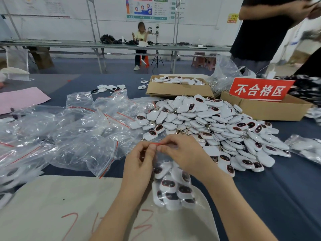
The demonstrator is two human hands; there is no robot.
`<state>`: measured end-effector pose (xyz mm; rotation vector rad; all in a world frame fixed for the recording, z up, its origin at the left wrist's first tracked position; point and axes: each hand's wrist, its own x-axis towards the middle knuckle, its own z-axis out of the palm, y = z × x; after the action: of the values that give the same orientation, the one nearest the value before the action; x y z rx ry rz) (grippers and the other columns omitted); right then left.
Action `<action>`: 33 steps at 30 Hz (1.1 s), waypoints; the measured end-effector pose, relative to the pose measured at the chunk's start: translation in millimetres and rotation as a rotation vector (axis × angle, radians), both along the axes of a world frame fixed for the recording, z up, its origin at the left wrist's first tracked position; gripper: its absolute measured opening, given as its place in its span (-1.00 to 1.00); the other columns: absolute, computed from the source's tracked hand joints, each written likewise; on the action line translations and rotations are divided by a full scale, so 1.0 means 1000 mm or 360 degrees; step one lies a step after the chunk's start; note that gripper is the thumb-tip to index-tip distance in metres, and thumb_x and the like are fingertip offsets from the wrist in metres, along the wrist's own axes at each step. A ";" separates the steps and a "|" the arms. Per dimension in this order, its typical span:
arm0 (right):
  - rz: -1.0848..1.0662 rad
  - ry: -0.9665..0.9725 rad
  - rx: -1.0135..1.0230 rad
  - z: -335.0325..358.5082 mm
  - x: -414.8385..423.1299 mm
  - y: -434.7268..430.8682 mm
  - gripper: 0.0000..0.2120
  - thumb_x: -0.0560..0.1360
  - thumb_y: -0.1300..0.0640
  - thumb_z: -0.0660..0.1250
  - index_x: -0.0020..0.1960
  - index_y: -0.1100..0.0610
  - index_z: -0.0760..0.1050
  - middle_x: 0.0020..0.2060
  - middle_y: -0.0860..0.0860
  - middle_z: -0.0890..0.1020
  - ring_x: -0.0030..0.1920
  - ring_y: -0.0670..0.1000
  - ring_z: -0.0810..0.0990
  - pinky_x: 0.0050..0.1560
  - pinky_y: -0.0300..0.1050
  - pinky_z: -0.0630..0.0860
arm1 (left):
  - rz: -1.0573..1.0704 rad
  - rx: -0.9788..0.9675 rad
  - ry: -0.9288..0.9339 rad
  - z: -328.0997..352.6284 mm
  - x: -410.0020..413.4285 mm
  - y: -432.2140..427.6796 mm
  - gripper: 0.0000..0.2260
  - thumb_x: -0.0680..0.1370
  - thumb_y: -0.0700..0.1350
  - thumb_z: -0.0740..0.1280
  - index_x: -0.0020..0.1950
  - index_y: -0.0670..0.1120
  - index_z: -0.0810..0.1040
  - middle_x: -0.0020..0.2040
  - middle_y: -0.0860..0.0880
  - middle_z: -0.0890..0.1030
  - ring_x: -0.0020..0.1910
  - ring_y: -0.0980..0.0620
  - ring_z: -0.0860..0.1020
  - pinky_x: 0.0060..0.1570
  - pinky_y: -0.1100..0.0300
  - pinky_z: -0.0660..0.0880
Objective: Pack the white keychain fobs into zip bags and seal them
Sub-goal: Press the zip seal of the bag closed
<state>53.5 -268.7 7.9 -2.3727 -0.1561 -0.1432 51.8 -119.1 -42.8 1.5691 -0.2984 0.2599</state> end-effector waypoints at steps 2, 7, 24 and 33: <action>-0.0064 -0.0063 -0.0065 -0.004 -0.001 0.005 -0.88 0.57 -0.01 0.37 0.07 -0.04 0.62 -0.11 -0.22 0.65 -0.06 -0.26 0.58 0.05 -0.25 0.51 | -0.0006 -0.0056 0.0025 0.000 -0.002 0.001 -0.90 0.64 -0.11 0.32 -0.01 -0.01 0.63 -0.21 0.05 0.66 -0.26 0.21 0.55 -0.23 0.39 0.45; -0.0128 -0.0262 -0.0360 -0.006 -0.010 0.022 -0.88 0.61 0.03 0.28 0.09 -0.05 0.58 0.00 -0.11 0.66 0.06 -0.04 0.58 0.04 -0.06 0.48 | -0.0066 -0.0054 0.0083 0.002 -0.007 0.001 -0.79 0.66 -0.12 0.29 0.05 0.16 0.67 -0.07 0.19 0.73 -0.08 0.32 0.64 -0.11 0.48 0.48; -0.0111 -0.0144 -0.0866 -0.016 0.000 0.000 -0.81 0.63 -0.12 0.20 0.09 -0.09 0.55 0.06 -0.16 0.54 0.16 -0.04 0.40 0.17 -0.05 0.30 | 0.0477 0.0427 -0.0035 -0.008 -0.005 0.001 -0.73 0.64 -0.21 0.31 -0.18 0.08 0.61 -0.33 0.22 0.58 -0.25 0.36 0.53 -0.22 0.50 0.35; -0.0108 -0.0248 -0.1028 -0.026 -0.017 -0.032 -0.84 0.67 0.03 0.19 0.17 -0.10 0.53 0.07 -0.15 0.52 0.12 -0.04 0.44 0.11 -0.11 0.29 | 0.0462 0.0432 0.0002 -0.010 -0.003 0.001 -0.75 0.64 -0.13 0.31 -0.21 0.05 0.63 -0.40 0.14 0.58 -0.33 0.27 0.52 -0.28 0.46 0.35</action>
<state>36.3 -301.0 -18.1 -3.0120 -0.2212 -0.3547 48.6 -117.9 -52.9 1.8818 -0.1055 0.4585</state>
